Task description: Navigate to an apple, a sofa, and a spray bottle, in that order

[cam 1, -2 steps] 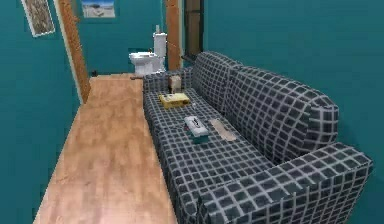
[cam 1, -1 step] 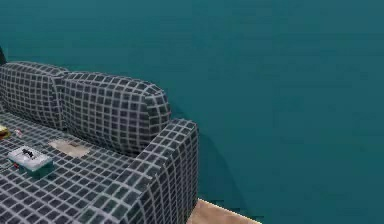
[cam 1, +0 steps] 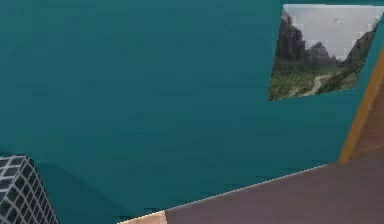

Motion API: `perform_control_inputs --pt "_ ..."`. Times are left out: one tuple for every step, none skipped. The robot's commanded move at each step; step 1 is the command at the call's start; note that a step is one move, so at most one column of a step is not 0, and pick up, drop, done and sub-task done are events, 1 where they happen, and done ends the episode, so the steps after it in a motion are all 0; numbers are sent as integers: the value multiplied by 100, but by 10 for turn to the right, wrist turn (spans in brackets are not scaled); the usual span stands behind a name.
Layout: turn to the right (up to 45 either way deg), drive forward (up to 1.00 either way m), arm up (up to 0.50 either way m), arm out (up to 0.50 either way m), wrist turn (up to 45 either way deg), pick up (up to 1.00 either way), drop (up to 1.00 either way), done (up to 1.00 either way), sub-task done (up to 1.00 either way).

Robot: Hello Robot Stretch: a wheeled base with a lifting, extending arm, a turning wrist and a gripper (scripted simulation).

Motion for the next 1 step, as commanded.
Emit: perform_control_inputs --pt "30 0 0 0 0 0 0 0 0"
